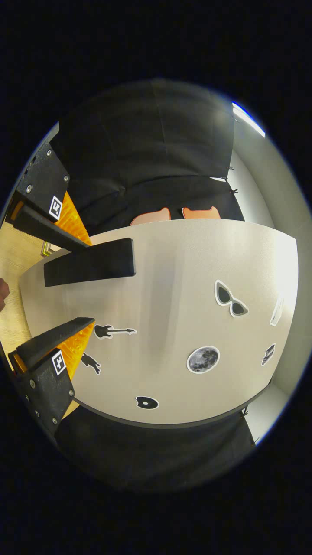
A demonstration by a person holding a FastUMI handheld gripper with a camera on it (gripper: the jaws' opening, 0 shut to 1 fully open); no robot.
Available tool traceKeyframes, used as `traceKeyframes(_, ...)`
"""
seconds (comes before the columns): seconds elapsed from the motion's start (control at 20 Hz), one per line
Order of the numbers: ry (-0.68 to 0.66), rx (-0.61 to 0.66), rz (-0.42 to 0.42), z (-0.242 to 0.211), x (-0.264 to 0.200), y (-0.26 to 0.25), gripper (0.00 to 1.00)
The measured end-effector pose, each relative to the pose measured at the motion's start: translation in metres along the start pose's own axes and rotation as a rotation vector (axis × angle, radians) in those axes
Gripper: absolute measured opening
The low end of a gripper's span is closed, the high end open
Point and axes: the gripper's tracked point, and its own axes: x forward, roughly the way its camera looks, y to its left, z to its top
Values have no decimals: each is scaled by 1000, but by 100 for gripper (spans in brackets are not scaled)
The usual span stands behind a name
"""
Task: Open the shoe cabinet door, grab the shoes and put them into the shoe cabinet, then close the shoe cabinet door.
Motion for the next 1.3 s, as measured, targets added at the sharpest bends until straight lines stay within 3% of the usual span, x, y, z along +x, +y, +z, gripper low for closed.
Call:
traceKeyframes(0.55,-46,-138,-103,11,16,11,94)
traceKeyframes(1.3,-27,-132,-199,4,31,-1,94)
